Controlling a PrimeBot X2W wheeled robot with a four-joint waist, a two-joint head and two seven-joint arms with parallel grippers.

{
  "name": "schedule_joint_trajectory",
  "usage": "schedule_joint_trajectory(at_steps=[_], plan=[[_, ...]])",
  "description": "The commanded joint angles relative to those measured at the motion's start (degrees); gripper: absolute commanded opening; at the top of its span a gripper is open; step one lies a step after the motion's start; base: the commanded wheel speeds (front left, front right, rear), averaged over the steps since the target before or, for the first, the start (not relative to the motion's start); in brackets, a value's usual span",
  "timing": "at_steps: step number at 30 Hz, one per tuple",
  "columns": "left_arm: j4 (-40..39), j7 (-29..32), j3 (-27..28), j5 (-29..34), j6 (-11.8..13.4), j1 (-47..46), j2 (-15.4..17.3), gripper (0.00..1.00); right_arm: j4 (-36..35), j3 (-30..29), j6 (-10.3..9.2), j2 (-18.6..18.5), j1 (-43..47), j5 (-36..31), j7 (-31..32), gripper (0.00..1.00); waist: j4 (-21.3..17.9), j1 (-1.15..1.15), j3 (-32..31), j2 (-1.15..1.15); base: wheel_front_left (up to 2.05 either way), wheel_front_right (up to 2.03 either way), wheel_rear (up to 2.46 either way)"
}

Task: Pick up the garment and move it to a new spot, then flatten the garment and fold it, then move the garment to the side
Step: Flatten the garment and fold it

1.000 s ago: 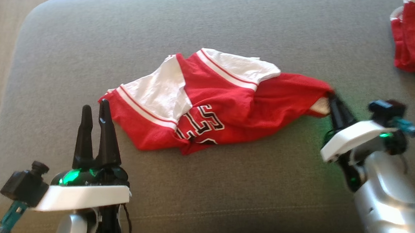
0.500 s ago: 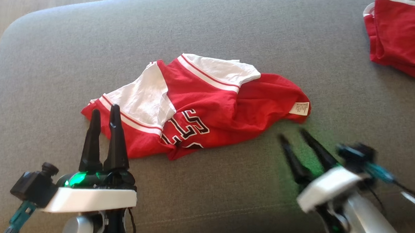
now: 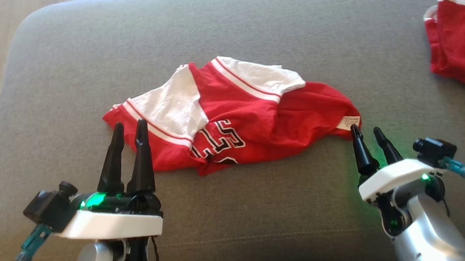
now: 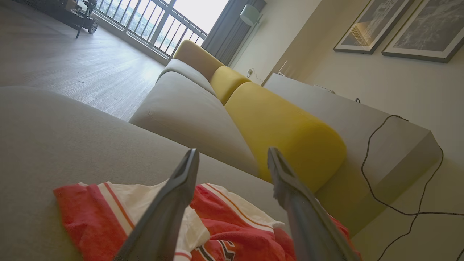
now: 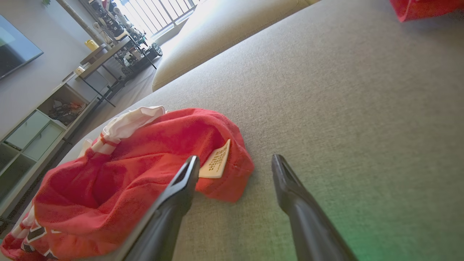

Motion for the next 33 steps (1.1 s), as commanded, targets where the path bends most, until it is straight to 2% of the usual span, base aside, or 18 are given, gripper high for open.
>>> schedule_joint_trajectory(at_steps=[1, 6, 10, 11, 12, 14, 15, 19, 28, 33], plan=[[-2.1, -0.3, 1.5, 0.4, -0.2, -1.2, 0.5, 1.00, -0.4, 1.1, -0.01, 0.1, -1.9, 0.5, 0.2, 1.00, 0.6, 0.00, 0.3, 0.00, 0.00, 0.00, 0.00], [-2.4, -0.3, 1.3, 0.2, -0.2, -1.3, 0.5, 1.00, 6.1, 1.2, -0.01, 0.1, -6.0, 5.7, 2.8, 1.00, 2.1, 0.00, 1.1, 0.00, 0.00, 0.00, 0.00], [-2.5, -0.3, 1.0, 0.3, -0.2, -1.3, 0.5, 1.00, 10.2, 0.9, -0.01, 0.1, -7.2, 6.3, 3.3, 1.00, 2.9, 0.00, 1.3, 0.00, 0.00, 0.00, 0.00], [-2.6, -0.3, 1.1, 0.2, -0.1, -1.2, 0.5, 1.00, 11.0, 0.9, -0.01, 0.1, -7.3, 6.4, 3.2, 0.84, 3.0, 0.00, 1.3, 0.00, 0.00, 0.00, 0.00], [-2.6, -0.3, 1.3, 0.2, -0.1, -1.1, 0.5, 1.00, 11.6, 0.9, -0.01, 0.1, -7.3, 6.4, 3.0, 0.50, 3.0, 0.00, 1.3, 0.00, 0.00, 0.00, 0.00], [-2.7, -0.3, 1.5, 0.2, 0.0, -0.9, 0.5, 1.00, 12.0, 1.3, -0.01, 0.1, -6.9, 6.6, 2.7, 0.05, 3.0, 0.00, 1.2, 0.00, 0.00, 0.00, 0.00], [-2.8, -0.3, 1.6, 0.3, 0.1, -0.9, 0.5, 1.00, 11.9, 1.5, -0.01, 0.1, -6.5, 6.8, 2.6, 0.00, 2.9, 0.00, 1.1, 0.00, 0.00, 0.00, 0.00], [-3.2, -0.3, 2.9, 0.8, 0.3, -0.9, 0.5, 1.00, 9.7, 0.1, -0.01, 0.1, -4.7, 5.5, 1.4, 0.00, 1.6, 0.00, 0.8, 0.00, 0.00, 0.00, 0.00], [-3.0, -0.3, 6.4, 2.8, -0.1, -5.6, 0.5, 1.00, -2.1, -7.2, -0.01, -0.6, -0.7, -6.2, 0.7, 0.00, -3.5, 0.00, 1.3, 0.00, 0.00, 0.00, 0.00], [-2.4, -0.3, 7.5, 3.4, -0.3, -6.6, 0.5, 1.00, -9.8, -9.3, -0.01, 0.0, -2.0, -7.1, 2.8, 0.00, -5.1, 0.00, 1.9, 0.00, 0.00, 0.00, 0.00]])
